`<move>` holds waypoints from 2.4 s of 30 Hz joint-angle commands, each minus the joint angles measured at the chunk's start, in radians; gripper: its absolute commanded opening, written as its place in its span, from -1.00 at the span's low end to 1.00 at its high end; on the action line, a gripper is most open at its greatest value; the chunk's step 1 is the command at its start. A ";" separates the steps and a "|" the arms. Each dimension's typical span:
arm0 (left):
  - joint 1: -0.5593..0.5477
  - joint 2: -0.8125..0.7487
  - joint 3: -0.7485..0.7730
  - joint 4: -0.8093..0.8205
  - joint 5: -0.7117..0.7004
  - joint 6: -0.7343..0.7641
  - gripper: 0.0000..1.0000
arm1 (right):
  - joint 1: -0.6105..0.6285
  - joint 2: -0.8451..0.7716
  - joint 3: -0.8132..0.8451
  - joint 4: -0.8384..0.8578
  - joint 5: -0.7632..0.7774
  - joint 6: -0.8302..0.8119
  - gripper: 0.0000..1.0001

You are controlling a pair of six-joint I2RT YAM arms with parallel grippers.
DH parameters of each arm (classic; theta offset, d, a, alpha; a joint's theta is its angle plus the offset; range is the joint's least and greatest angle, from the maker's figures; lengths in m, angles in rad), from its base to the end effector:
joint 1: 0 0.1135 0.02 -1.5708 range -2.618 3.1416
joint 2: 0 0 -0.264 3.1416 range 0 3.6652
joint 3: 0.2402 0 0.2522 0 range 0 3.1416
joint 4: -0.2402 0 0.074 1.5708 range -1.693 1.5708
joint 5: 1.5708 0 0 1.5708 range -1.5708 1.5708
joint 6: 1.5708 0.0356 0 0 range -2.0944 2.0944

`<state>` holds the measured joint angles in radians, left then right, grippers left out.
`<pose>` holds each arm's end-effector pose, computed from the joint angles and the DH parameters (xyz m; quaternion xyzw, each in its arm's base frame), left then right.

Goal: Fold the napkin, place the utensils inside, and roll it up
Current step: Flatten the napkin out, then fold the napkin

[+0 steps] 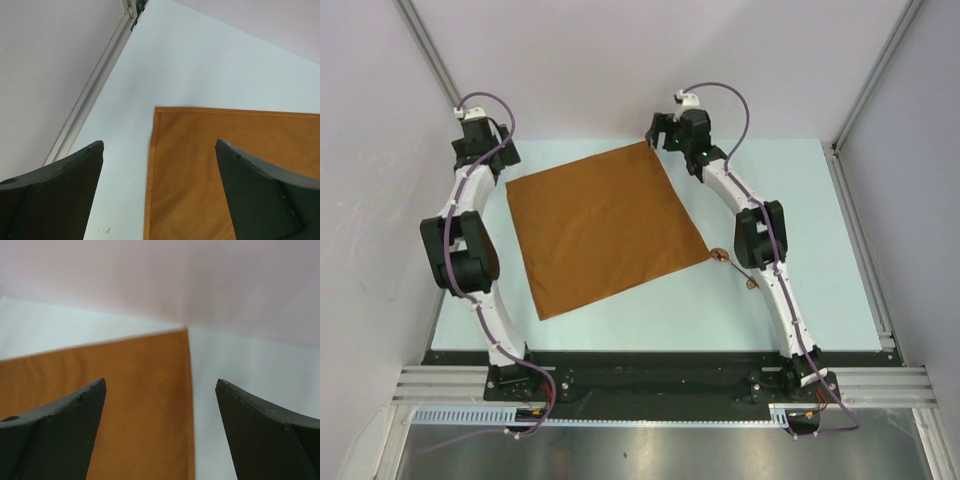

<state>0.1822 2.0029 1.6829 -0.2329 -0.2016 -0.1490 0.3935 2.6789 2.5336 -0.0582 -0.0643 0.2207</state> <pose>0.4655 0.0930 0.2760 -0.1916 0.8489 0.0959 0.4833 0.5667 0.2378 0.2331 -0.0871 0.7702 0.2146 0.5942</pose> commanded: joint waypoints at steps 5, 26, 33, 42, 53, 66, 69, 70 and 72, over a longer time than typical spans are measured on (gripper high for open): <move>-0.125 -0.295 -0.152 0.018 0.005 -0.027 1.00 | -0.044 -0.546 -0.609 0.104 -0.118 0.063 0.89; -1.003 -0.086 -0.371 0.314 0.307 -0.090 0.29 | -0.272 -1.366 -1.567 -0.209 -0.080 0.157 0.62; -1.024 0.066 -0.238 0.281 0.295 -0.103 0.06 | -0.367 -1.484 -1.546 -0.299 -0.085 0.118 0.63; -1.047 0.157 -0.178 0.262 0.295 -0.109 -0.03 | -0.435 -1.533 -1.543 -0.339 -0.112 0.097 0.64; -1.084 0.204 -0.131 0.185 0.209 -0.112 -0.21 | -0.482 -1.567 -1.553 -0.358 -0.140 0.089 0.65; -1.132 0.292 -0.045 0.037 0.058 -0.103 -0.27 | -0.518 -1.588 -1.552 -0.351 -0.178 0.095 0.67; -1.144 0.306 -0.028 0.004 0.021 -0.112 -0.31 | -0.525 -1.593 -1.550 -0.348 -0.190 0.098 0.68; -1.147 0.307 -0.028 0.000 0.016 -0.116 -0.32 | -0.528 -1.596 -1.550 -0.348 -0.192 0.098 0.68; -1.150 0.301 -0.035 -0.006 -0.007 -0.132 -0.34 | -0.533 -1.599 -1.550 -0.348 -0.193 0.098 0.68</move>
<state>-0.9508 2.2604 1.6421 -0.1493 -0.1577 -0.2466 -0.1272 1.1110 0.9611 -0.4145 -0.2321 0.3206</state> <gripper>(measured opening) 0.338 0.838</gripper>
